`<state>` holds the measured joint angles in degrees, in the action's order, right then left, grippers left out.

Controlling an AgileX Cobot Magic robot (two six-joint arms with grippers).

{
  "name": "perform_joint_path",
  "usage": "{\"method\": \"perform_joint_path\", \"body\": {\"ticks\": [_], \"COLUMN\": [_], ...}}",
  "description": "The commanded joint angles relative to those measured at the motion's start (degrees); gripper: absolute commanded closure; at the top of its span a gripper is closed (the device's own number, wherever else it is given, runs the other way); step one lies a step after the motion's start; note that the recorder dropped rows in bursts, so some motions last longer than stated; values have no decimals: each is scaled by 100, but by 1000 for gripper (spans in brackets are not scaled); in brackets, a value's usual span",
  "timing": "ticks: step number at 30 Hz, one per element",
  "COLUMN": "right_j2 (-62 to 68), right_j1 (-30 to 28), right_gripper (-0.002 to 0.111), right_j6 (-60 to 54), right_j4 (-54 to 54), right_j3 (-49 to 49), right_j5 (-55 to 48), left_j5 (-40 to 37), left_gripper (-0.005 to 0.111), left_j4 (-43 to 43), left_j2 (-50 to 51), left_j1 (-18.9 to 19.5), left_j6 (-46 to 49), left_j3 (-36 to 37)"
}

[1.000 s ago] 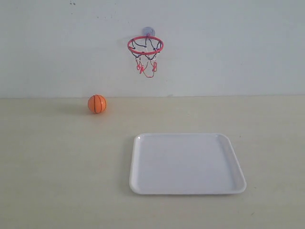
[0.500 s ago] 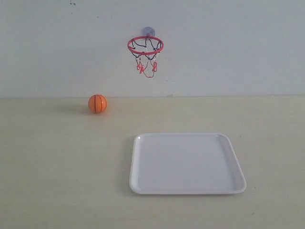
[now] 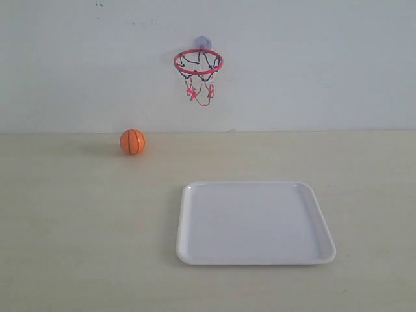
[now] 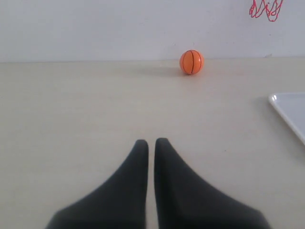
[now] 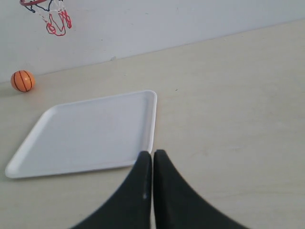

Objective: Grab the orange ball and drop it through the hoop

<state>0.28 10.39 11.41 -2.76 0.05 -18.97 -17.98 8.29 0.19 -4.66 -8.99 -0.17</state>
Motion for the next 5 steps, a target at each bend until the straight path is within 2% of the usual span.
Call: {"method": "perform_joint_path", "body": {"ticks": [1,5], "right_j2": [-28,-28], "right_j1": [-7,-7], "right_gripper": [108,108], "right_j6": [13,13], "right_j4": [44,44], "right_j3": [-5,-5], "right_j5": [54,54], "left_j5": [-1,-1], "left_gripper": [103,103], "left_j4": [31,31], "left_j2": [-19,-19], "left_j1": [23,23], "left_j6": [13,13], "left_j3": [17,17]}}
